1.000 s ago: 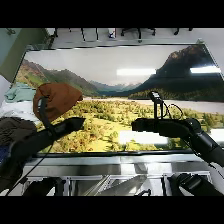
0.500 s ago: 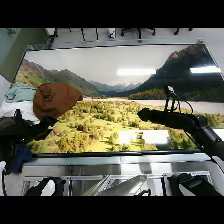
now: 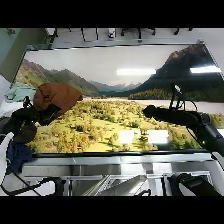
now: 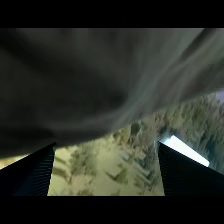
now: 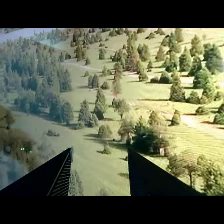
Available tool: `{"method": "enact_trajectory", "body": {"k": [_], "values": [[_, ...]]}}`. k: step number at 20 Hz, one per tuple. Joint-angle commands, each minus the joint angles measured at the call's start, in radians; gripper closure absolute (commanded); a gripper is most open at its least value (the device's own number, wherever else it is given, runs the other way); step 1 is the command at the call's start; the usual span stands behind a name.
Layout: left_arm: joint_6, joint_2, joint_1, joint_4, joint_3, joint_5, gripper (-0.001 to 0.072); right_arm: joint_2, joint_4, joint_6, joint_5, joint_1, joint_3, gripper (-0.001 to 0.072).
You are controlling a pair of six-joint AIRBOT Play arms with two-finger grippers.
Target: Fold the shirts.
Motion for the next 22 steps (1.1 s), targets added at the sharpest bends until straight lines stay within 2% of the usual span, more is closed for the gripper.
{"method": "enact_trajectory", "body": {"k": [1, 3, 4, 5, 6, 7, 12, 17, 19, 22], "values": [[0.001, -0.126, 0.018, 0.004, 0.131, -0.022, 0.0011, -0.003, 0.0, 0.001, 0.002, -0.003, 0.0, 0.0315], [0.001, -0.193, 0.017, 0.005, 0.191, -0.021, 0.0015, -0.003, 0.0, 0.001, 0.002, -0.003, 0.0, 0.0316], [0.001, -0.228, 0.008, 0.005, 0.223, -0.015, 0.0133, -0.003, 0.0, 0.001, 0.002, -0.003, 0.0, 0.0316], [0.002, -0.261, -0.002, 0.005, 0.253, -0.007, 0.0345, -0.003, 0.0, 0.001, 0.002, -0.003, 0.0, 0.0316], [0.002, -0.286, -0.01, 0.005, 0.279, 0.012, 0.0637, -0.003, 0.0, 0.001, 0.002, -0.003, 0.0, 0.0317], [0.002, -0.308, -0.02, 0.005, 0.31, 0.04, 0.0689, -0.003, 0.0, 0.001, 0.002, -0.003, 0.0, 0.0317], [0.037, -0.249, -0.136, 0.004, 0.492, 0.199, 0.0691, -0.001, 0.0, 0.001, -0.012, -0.003, 0.016, 0.0329], [0.046, -0.116, -0.421, 0.005, 0.551, 0.374, 0.0691, -0.001, -0.015, -0.008, -0.088, -0.032, 0.097, 0.033], [0.03, -0.092, -0.581, 0.001, 0.507, 0.364, 0.0691, -0.001, -0.016, -0.008, -0.181, -0.09, 0.126, 0.033], [-0.003, -0.097, -0.828, 0.001, 0.391, 0.251, 0.0691, -0.009, -0.014, -0.027, -0.314, -0.202, 0.128, 0.035]]}}
